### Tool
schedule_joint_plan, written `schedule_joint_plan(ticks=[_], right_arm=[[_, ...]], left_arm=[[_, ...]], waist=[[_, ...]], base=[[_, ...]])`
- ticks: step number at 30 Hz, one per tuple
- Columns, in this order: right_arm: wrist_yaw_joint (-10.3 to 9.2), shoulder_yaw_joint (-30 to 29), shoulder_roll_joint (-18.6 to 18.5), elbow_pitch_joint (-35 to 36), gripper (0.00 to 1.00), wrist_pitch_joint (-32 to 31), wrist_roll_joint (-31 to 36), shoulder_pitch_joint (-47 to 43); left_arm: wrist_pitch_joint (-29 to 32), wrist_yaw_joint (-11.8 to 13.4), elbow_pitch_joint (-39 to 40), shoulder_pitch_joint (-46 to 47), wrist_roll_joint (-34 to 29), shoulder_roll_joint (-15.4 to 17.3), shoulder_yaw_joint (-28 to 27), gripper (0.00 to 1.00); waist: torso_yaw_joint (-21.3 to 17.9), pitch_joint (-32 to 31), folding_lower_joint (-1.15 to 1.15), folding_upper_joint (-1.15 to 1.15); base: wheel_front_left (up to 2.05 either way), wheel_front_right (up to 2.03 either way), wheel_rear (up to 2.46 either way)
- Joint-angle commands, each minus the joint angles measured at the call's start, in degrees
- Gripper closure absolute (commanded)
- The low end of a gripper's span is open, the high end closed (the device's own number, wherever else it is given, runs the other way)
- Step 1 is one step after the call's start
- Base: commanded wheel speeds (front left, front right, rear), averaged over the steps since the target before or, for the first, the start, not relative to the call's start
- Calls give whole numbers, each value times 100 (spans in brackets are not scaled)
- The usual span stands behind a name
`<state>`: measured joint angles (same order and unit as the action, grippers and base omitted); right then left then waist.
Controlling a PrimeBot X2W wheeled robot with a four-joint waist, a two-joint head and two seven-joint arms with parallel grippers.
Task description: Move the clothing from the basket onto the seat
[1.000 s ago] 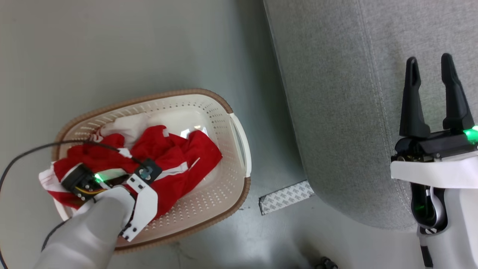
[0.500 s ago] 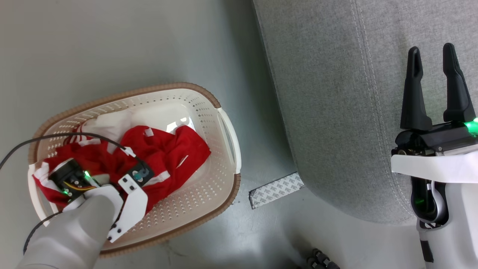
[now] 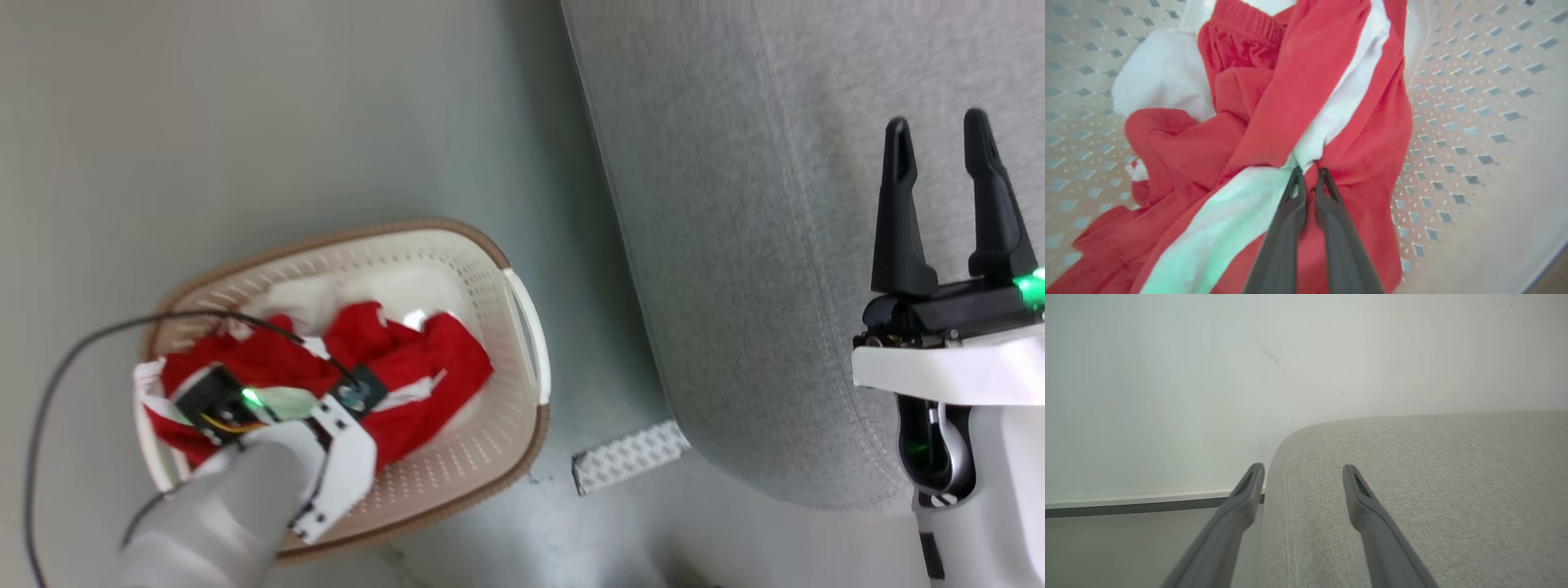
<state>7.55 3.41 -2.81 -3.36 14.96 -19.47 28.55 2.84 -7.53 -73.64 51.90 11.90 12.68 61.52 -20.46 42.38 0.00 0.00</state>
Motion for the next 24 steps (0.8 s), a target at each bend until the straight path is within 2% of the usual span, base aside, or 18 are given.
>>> schedule_joint_plan(ticks=[1,6,12,18,24], right_arm=[[-12,-29,-1,-28,0,17,84,-100],[-12,-83,-4,-169,0,17,245,-248],[-12,-86,-184,-354,0,17,338,-529],[-12,-30,-367,-546,0,17,273,-865],[-12,97,-481,-624,0,17,105,-1097]], left_arm=[[-58,8,6,-104,78,-42,-8,100],[-377,8,40,-372,414,-339,-116,100],[-857,8,142,-812,787,-613,-131,100],[-1371,8,307,-1201,1249,-764,-181,100],[-1707,8,530,-1368,1603,-781,-301,100]], waist=[[189,-341,0,0],[471,-1027,0,0],[809,-1949,0,0],[1119,-2768,0,0],[1354,-3361,0,0]], base=[[0,0,0],[0,0,0],[0,0,0],[0,0,0],[0,0,0]])
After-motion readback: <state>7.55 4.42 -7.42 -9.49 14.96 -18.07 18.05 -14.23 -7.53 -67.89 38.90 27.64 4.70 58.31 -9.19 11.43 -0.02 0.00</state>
